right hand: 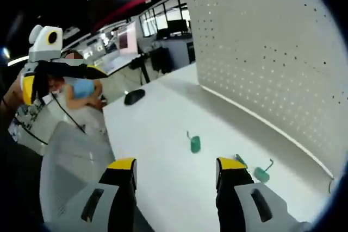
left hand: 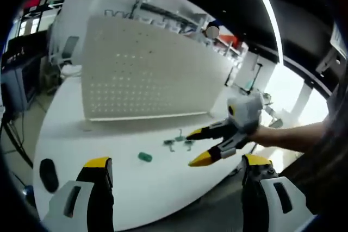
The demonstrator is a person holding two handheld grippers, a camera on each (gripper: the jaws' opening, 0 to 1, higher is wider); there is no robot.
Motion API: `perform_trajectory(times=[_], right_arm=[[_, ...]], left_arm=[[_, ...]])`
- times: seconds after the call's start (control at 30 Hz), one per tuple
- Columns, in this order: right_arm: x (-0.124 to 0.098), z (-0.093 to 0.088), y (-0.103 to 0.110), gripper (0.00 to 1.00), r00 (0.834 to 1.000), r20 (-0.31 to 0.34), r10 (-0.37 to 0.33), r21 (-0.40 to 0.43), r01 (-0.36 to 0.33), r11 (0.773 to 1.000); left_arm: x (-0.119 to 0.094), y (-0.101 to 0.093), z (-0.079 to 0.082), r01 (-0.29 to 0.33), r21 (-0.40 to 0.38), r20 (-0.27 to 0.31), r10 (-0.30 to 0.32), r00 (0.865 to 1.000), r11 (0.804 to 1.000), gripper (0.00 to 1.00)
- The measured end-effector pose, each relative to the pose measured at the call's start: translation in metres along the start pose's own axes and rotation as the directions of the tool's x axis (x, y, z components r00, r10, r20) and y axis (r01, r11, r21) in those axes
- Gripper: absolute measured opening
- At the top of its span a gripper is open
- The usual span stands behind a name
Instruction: Insert the hook assembly into the mounting plate slot until the hook locks in place.
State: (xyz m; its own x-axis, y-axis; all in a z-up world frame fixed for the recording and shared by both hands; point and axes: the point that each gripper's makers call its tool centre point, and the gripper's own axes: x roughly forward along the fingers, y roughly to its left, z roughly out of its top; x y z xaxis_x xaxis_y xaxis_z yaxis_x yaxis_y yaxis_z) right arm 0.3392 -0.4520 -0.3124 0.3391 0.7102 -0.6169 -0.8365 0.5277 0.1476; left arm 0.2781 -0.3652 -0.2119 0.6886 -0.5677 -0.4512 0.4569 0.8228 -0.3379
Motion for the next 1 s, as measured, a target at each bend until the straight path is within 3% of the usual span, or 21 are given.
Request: perform_trajectory(times=[0.4, 0.8, 1.0], right_arm=[[0.058, 0.006, 0.005, 0.49, 0.995, -0.073, 0.065, -0.071, -0.070, 0.995], [0.088, -0.004, -0.006, 0.44, 0.985, -0.151, 0.081, -0.060, -0.091, 0.994], [0.099, -0.009, -0.014, 0.38, 0.979, -0.193, 0.065, -0.104, -0.087, 0.991]], left_arm=[[-0.004, 0.012, -0.005, -0.036, 0.004, -0.025, 0.036, 0.999, 0.999, 1.00], [-0.006, 0.022, -0.002, -0.060, -0.017, -0.018, 0.060, 0.998, 0.998, 1.00], [-0.003, 0.026, -0.011, -0.074, -0.024, -0.043, 0.073, 0.996, 0.997, 1.00]])
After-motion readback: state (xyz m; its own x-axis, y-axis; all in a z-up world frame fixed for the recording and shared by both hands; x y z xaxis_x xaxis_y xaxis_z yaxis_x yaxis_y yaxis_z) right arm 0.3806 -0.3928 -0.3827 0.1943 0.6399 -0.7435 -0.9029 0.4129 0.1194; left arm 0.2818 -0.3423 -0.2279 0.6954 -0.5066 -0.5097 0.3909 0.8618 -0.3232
